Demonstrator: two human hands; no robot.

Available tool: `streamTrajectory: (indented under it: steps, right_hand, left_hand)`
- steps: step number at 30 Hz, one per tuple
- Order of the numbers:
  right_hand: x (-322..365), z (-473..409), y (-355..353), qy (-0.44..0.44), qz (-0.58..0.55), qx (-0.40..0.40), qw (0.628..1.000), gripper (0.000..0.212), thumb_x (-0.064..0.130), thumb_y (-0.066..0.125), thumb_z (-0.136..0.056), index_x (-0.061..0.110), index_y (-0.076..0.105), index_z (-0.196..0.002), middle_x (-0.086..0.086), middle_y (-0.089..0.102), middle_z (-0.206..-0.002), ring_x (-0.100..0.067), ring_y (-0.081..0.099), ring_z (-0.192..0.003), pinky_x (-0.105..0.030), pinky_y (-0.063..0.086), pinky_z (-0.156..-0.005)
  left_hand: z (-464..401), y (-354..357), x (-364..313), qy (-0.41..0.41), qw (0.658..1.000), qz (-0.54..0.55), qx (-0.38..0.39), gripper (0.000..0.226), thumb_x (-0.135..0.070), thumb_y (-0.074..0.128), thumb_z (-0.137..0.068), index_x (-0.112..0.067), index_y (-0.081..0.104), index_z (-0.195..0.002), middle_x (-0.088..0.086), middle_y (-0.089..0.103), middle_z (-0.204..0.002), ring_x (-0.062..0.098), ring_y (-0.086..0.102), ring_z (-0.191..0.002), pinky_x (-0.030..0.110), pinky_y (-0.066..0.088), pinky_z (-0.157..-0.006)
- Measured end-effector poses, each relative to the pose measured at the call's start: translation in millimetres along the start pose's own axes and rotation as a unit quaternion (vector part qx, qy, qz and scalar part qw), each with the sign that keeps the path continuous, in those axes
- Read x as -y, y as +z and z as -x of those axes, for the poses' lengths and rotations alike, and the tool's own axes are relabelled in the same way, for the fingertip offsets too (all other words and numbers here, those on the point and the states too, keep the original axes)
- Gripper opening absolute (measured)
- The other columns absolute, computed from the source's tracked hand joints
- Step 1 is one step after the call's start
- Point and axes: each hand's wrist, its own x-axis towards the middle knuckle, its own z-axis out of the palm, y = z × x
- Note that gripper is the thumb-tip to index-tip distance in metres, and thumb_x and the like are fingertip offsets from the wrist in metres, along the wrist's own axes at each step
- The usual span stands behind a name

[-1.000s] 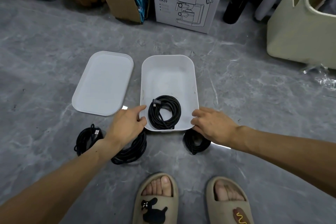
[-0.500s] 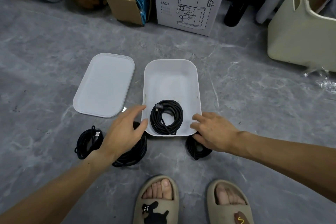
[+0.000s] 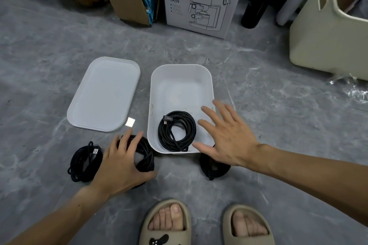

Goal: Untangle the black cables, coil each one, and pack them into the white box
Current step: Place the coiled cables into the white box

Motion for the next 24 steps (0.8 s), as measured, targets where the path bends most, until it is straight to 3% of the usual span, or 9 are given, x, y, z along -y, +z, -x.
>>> streamTrajectory:
  steps: [3,7,10,13,20,24]
  right_hand:
    - [-2.1,-2.2,7.3,-0.007,0.003,-0.015,1.000,0.065,0.065,0.033,-0.091,0.018,0.068,-0.120,-0.011,0.055,-0.142,-0.035,0.041,-0.140,-0.055,0.036,-0.111]
    - [-4.2,-3.3,16.5,-0.012,0.021,-0.025,0.999,0.067,0.062,0.029,-0.094,0.016,0.069,-0.121,-0.011,0.058,-0.139,-0.033,0.046,-0.137,-0.050,0.026,-0.109]
    - [-5.4,-3.7,21.0,-0.011,0.027,-0.028,0.999,0.074,0.061,0.016,-0.099,0.017,0.071,-0.118,-0.010,0.061,-0.136,-0.033,0.048,-0.135,-0.049,0.026,-0.108]
    - [-6.8,-3.8,22.3,-0.015,0.033,-0.030,0.999,0.081,0.061,0.008,-0.099,0.017,0.072,-0.115,-0.010,0.062,-0.134,-0.033,0.049,-0.135,-0.049,0.025,-0.109]
    - [-7.6,-5.6,22.7,-0.021,0.042,-0.043,0.998,0.082,0.060,0.006,-0.100,0.017,0.075,-0.111,-0.009,0.065,-0.131,-0.032,0.052,-0.132,-0.048,0.026,-0.108]
    - [-9.3,-6.2,25.1,-0.024,0.051,-0.043,0.998,0.077,0.059,0.012,-0.100,0.016,0.075,-0.109,-0.008,0.064,-0.132,-0.031,0.051,-0.133,-0.047,0.025,-0.109]
  left_hand:
    - [-1.5,0.4,1.2,0.008,0.999,-0.034,0.014,0.127,-0.090,0.049,-0.045,-0.033,0.022,-0.155,0.000,0.023,-0.160,0.037,0.033,-0.139,0.056,0.040,-0.105]
    - [-6.6,2.9,-0.1,0.011,0.998,-0.065,0.023,0.124,-0.087,0.053,-0.043,-0.033,0.026,-0.151,0.000,0.033,-0.155,0.038,0.044,-0.128,0.056,0.047,-0.091]
    - [-8.6,7.1,1.2,0.027,0.997,-0.077,0.006,0.115,-0.081,0.055,-0.041,-0.028,0.037,-0.141,0.005,0.049,-0.141,0.038,0.055,-0.111,0.054,0.053,-0.076]
    - [-9.4,7.0,1.9,0.037,0.996,-0.077,-0.010,0.112,-0.074,0.057,-0.036,-0.029,0.036,-0.136,0.004,0.052,-0.133,0.035,0.056,-0.106,0.050,0.053,-0.072]
    - [-10.3,-14.7,2.1,-0.010,0.999,-0.041,-0.027,0.110,-0.068,0.059,-0.042,-0.037,0.035,-0.145,-0.006,0.035,-0.144,0.030,0.044,-0.125,0.050,0.044,-0.094]
    - [-15.8,-48.1,4.4,-0.042,0.994,0.021,-0.095,0.112,-0.063,0.058,-0.040,-0.036,0.034,-0.146,-0.007,0.032,-0.142,0.032,0.044,-0.119,0.050,0.044,-0.097]
